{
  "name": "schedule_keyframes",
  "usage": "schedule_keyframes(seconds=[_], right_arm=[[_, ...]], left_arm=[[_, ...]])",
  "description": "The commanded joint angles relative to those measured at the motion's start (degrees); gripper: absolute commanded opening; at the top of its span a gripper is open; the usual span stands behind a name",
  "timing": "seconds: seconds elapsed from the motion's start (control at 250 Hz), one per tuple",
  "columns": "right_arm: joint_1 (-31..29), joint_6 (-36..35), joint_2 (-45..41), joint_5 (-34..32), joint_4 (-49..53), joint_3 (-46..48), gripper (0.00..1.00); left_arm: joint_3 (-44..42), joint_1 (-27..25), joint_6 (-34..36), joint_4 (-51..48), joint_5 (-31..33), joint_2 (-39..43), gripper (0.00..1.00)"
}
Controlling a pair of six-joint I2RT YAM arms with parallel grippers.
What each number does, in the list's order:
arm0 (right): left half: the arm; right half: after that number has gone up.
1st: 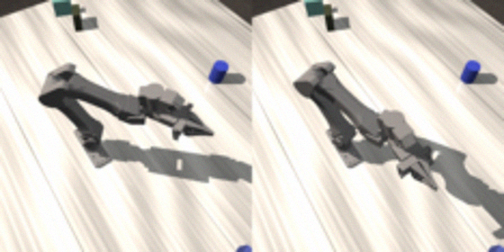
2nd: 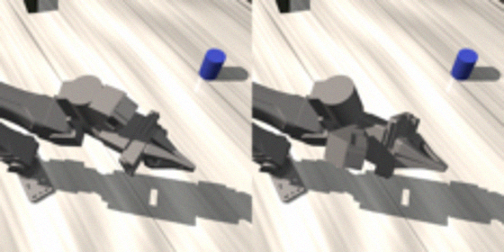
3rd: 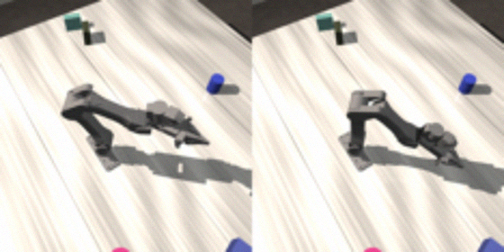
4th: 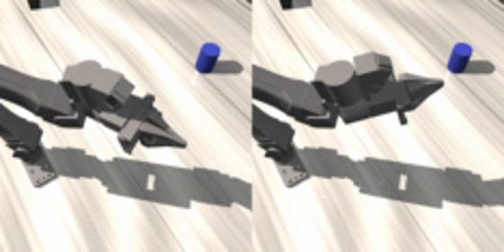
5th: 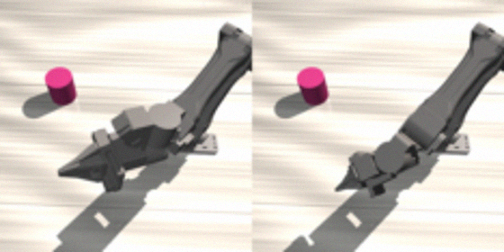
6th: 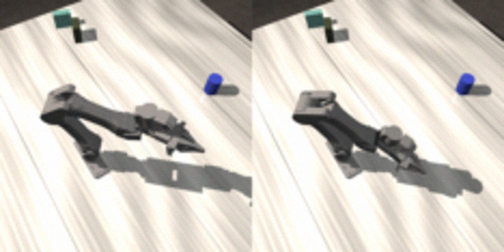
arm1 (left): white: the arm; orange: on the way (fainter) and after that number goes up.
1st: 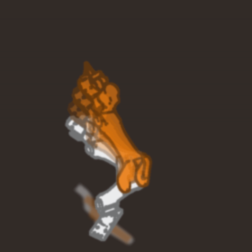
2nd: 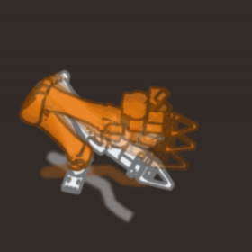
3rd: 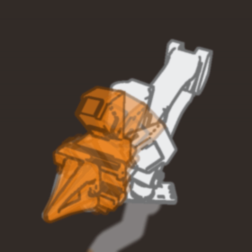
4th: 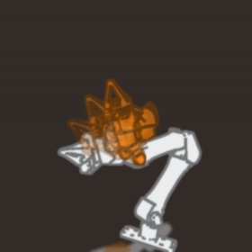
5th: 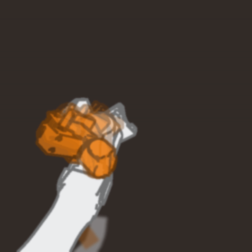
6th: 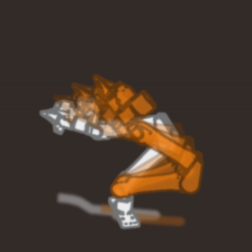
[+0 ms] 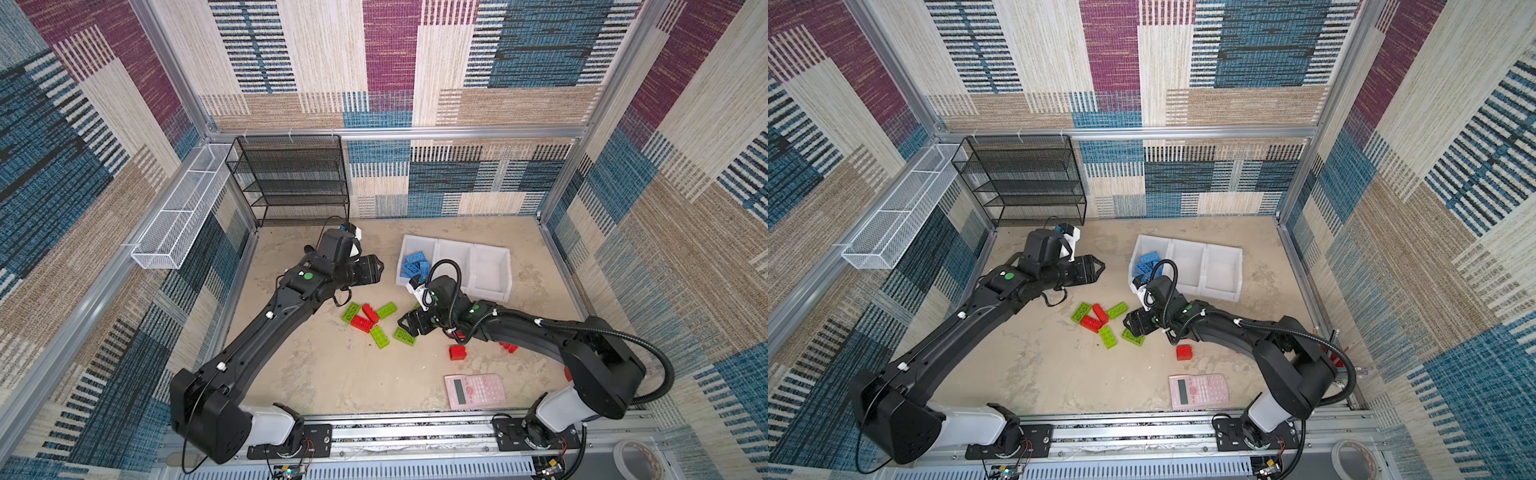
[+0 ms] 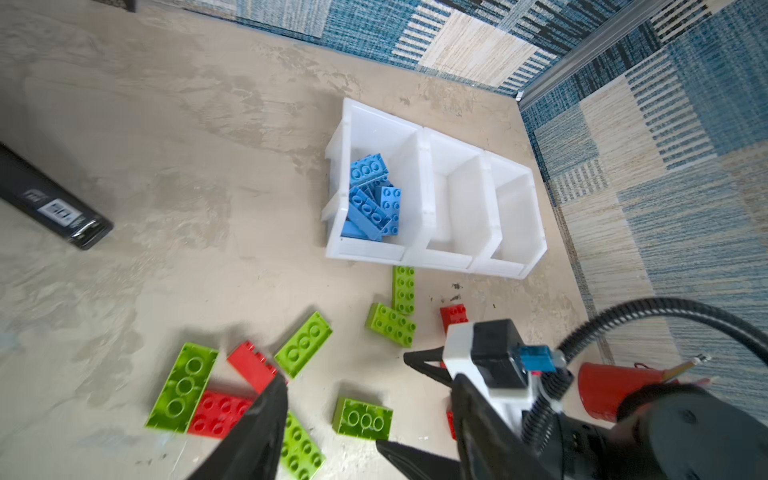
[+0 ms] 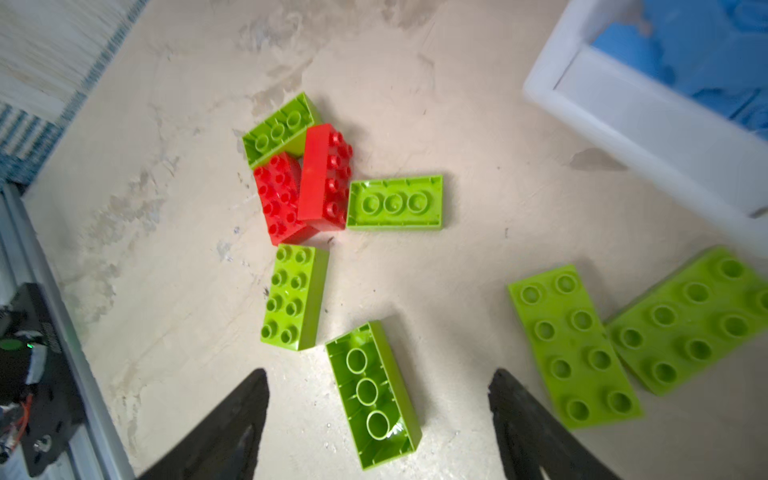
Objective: Sort the legos into containers by color
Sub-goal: 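Reach right gripper down to a lime-green brick while left arm draws back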
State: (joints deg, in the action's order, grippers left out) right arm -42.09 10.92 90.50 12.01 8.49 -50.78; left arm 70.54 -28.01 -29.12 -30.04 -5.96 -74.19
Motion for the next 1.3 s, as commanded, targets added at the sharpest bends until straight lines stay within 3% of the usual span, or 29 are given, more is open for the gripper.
schedule_keyframes(seconds=[0.0, 0.228, 0.424, 0.596, 1.036, 1.296], right_arm=[[-0.9, -3.7, 2.3, -1.6, 3.4, -1.5, 0.86], [-4.0, -4.3, 5.6, -4.3, 3.9, -2.4, 0.87], [-6.9, -4.9, 10.7, -6.7, 6.6, -5.7, 0.85], [-7.8, -5.0, 13.0, -10.3, 9.7, -7.2, 0.79], [-8.7, -2.9, 11.4, -14.8, 11.3, -6.7, 0.54], [-8.6, 2.7, 9.5, -15.6, 12.8, -7.5, 0.41]], left_arm=[[-4.4, 0.5, 3.4, -2.1, 0.9, 5.9, 0.65], [-12.0, 1.1, 7.2, -7.0, 3.7, 19.7, 0.66], [-16.8, 1.3, 7.3, -6.7, 6.2, 26.1, 0.67], [-17.1, 1.2, 8.0, -6.2, 6.7, 27.5, 0.67], [-17.2, 0.1, 8.3, -7.3, 9.3, 28.4, 0.67], [-16.8, 0.2, 7.9, -8.3, 11.6, 29.8, 0.67]])
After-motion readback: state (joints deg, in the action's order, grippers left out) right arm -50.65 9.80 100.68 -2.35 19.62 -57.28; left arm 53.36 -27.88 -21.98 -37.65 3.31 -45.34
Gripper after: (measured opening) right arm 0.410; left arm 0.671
